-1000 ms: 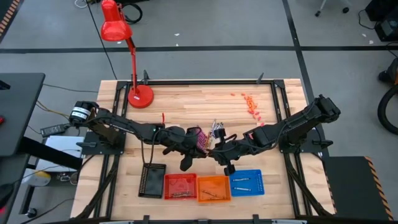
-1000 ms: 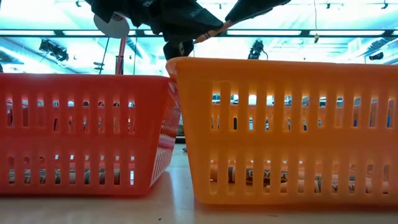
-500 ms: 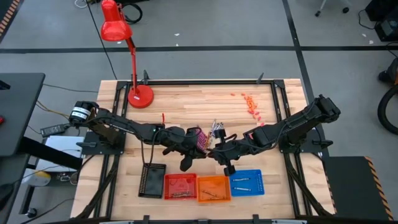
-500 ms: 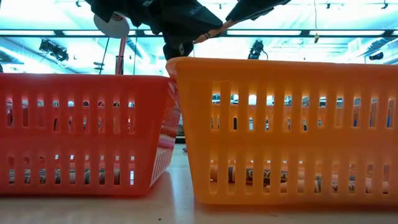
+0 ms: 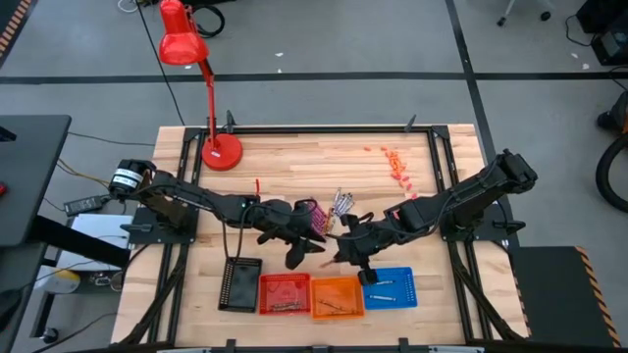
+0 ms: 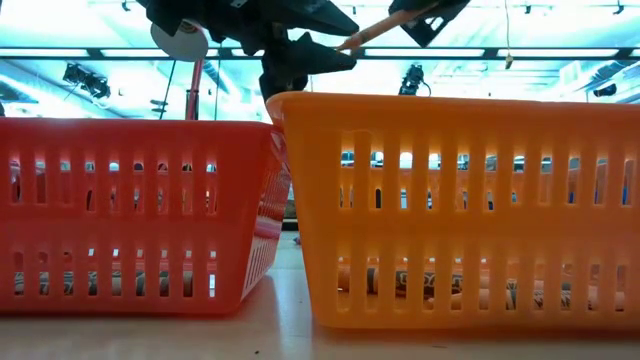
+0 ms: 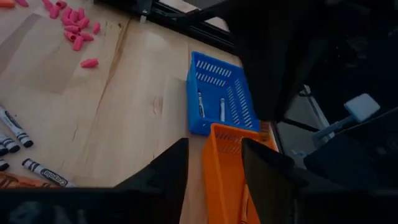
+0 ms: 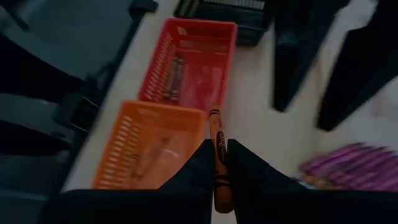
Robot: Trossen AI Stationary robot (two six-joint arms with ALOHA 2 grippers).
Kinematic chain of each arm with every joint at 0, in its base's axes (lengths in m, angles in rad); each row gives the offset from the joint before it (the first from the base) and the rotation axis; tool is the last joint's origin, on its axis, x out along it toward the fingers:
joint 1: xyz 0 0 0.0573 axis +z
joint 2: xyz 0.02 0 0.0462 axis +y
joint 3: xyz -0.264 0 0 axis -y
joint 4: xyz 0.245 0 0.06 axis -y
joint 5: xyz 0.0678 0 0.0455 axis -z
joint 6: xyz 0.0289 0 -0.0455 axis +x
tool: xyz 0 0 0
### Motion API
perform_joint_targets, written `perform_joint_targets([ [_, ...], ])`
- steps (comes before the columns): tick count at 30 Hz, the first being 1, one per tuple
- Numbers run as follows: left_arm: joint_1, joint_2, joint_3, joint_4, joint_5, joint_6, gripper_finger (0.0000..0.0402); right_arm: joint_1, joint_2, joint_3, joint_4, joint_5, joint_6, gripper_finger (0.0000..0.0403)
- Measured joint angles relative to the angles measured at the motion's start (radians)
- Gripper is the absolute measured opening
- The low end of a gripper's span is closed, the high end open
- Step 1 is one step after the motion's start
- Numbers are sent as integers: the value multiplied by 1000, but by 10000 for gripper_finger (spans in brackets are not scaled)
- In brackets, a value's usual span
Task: Sort crayons
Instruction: Put the orange crayon into the orange bin
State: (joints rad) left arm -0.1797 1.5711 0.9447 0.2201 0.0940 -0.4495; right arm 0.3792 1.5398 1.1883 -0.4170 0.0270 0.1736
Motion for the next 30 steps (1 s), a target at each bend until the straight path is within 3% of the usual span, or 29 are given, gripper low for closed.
perform_joint_targets([
  [13,0,0,0,-19,-179,-134,155,124,67,-170,235,59,257,37],
  [18,0,0,0,-24,-195,-147,155,144,165,-155,298,46,305,37],
  [30,-7,0,1,-104,-199,-226,155,136,178,-154,348,56,303,59],
])
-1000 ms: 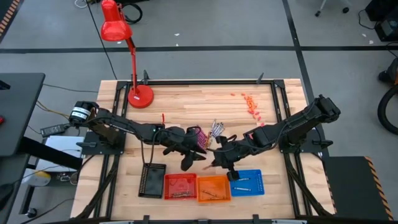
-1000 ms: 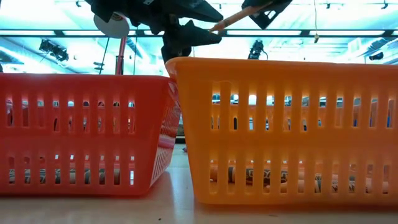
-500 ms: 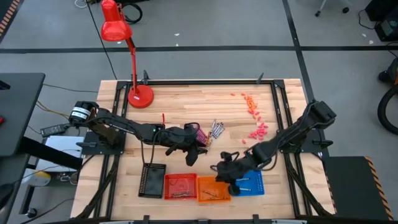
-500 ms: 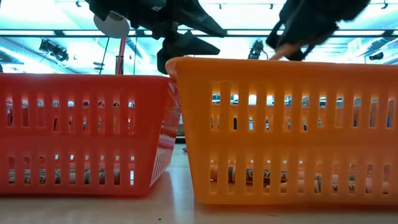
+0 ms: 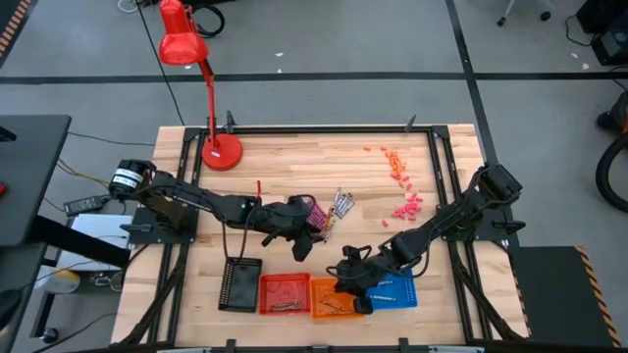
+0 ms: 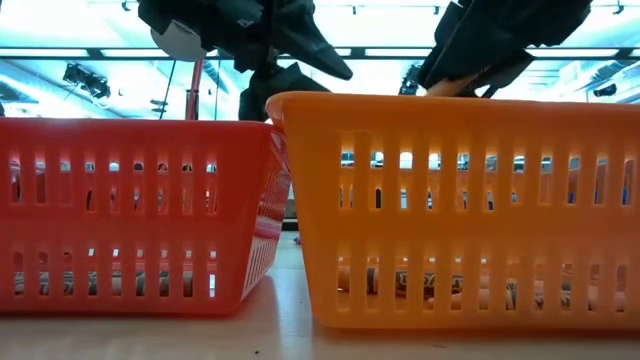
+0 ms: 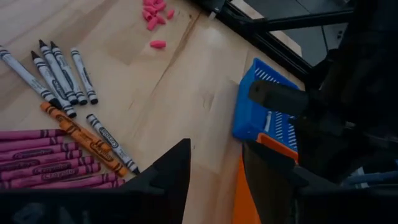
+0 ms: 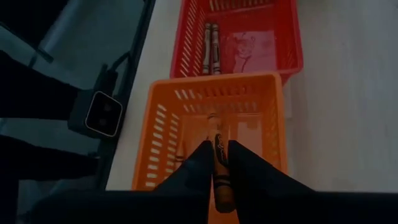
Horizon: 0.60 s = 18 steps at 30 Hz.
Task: Sort crayons
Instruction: Put the orange crayon into the orange bin, then put the violet crayon into the black bin
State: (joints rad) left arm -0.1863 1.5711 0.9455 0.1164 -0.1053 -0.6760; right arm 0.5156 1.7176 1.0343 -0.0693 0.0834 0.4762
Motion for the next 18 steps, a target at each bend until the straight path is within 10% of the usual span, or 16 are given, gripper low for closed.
perform_joint_targets([
  [18,-3,0,0,-76,3,-24,155,-67,-10,30,-45,-148,18,96],
])
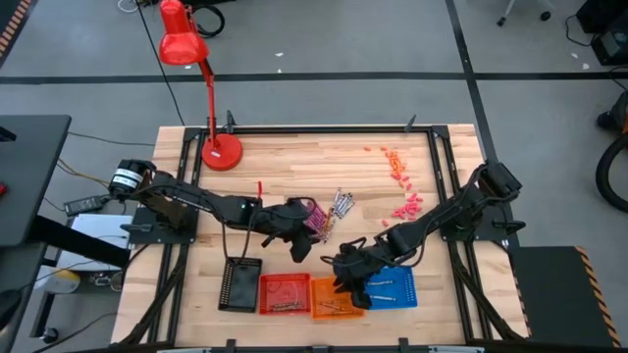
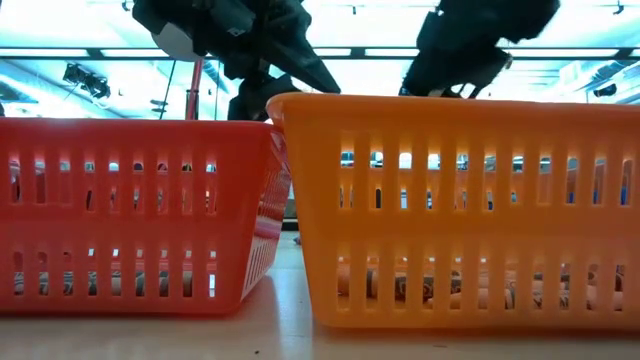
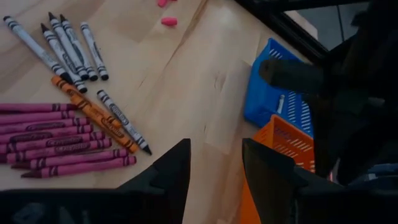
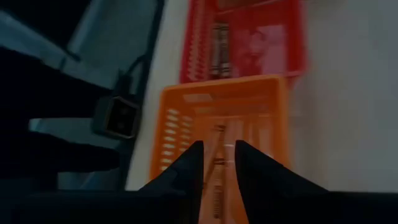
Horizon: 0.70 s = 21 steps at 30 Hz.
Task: Sort crayons
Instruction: Put the violet crayon into the black bin
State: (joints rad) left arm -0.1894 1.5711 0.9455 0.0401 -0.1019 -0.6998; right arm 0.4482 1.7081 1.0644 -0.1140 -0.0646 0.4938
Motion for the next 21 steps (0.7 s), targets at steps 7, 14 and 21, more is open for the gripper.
perform_joint_targets([
  [7,-1,0,0,-63,10,-44,155,-56,-1,61,-140,126,17,96],
  [14,-1,0,0,-244,10,-69,155,-154,-1,62,-297,123,29,98],
  [21,11,0,0,-285,10,115,155,-238,-1,62,-436,65,41,100],
])
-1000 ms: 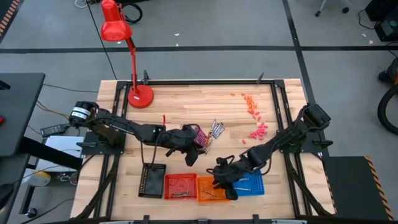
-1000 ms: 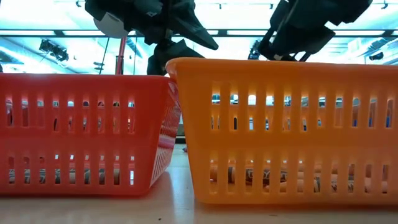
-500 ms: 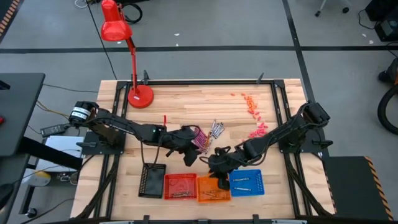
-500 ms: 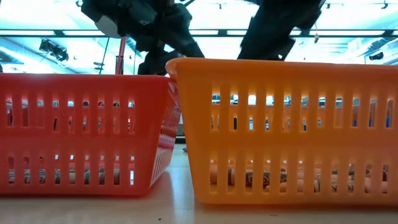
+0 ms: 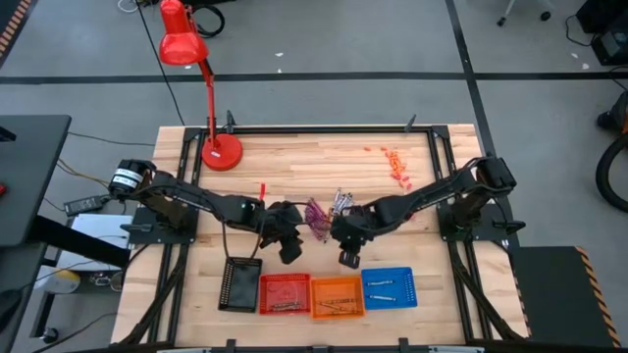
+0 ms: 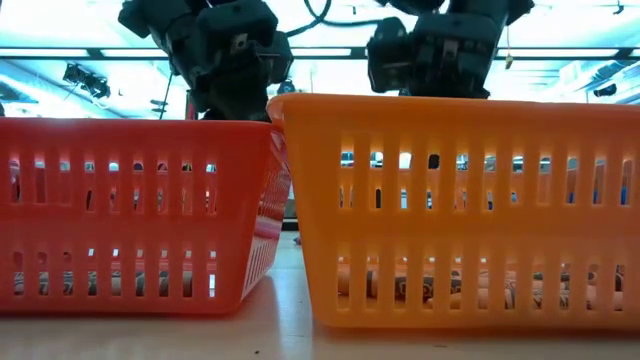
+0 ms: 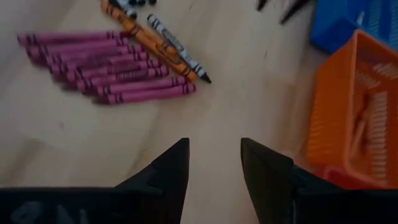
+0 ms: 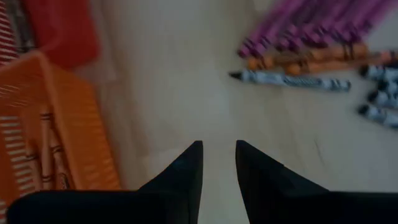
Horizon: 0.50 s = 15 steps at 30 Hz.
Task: Sort crayons
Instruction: Put the violet crayon into the black bin
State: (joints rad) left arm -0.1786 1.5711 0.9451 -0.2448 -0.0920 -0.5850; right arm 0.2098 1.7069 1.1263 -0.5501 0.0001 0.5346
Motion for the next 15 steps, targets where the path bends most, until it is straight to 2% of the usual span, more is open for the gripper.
perform_joint_targets([
  [7,67,0,0,0,10,308,155,-22,0,0,-7,-78,51,100],
  [15,178,0,0,1,142,556,155,12,-37,0,-44,-56,132,100],
])
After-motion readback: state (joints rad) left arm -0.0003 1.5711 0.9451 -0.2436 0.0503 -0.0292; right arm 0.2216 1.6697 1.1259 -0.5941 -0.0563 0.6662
